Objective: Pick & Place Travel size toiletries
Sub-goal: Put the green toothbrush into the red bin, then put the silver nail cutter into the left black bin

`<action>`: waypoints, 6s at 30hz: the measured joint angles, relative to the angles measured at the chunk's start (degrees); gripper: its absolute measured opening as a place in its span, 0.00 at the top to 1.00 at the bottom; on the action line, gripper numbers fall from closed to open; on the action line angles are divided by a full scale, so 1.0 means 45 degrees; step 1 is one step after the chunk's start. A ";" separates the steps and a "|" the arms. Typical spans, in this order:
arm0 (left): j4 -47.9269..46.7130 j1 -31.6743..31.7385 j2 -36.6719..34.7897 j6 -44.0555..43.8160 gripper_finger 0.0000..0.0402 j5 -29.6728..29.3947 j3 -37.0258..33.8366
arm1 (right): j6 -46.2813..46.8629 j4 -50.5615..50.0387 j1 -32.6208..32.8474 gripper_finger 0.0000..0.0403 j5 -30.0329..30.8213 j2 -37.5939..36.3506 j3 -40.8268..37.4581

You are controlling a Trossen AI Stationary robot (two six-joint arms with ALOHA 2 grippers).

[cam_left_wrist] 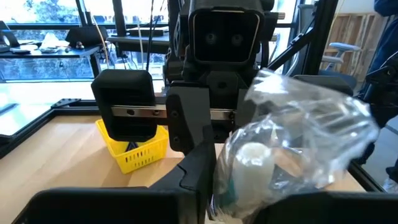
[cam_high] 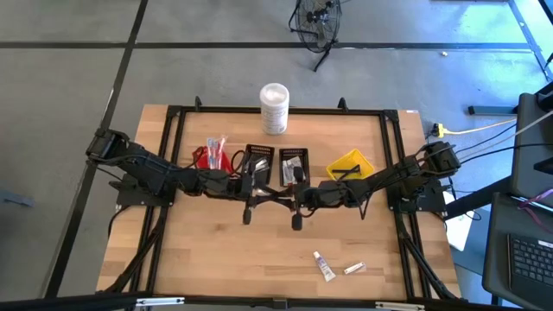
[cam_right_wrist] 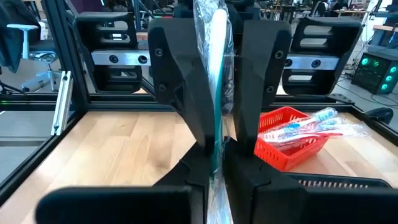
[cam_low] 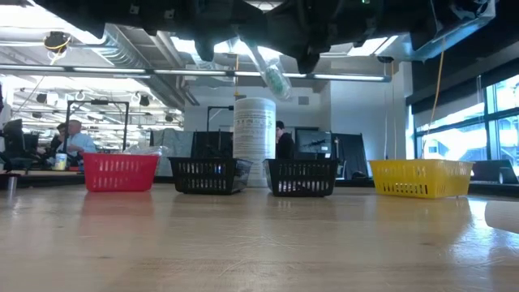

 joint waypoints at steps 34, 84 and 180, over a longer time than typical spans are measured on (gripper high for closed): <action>-0.0021 -0.0024 -0.0010 0.0140 0.92 -0.1016 0.0015 | -0.1358 -0.0668 0.0829 0.93 0.3102 -0.0437 0.0000; -2.2193 0.7064 -0.4516 -0.8779 0.94 -0.1393 0.3337 | -0.0465 -0.6849 0.1587 0.59 0.4857 -0.3201 0.0000; -2.0215 -0.0720 -0.0743 -0.7273 0.68 -0.4095 0.6057 | 0.0609 -0.8225 0.0999 0.53 0.2046 -0.3181 -0.0005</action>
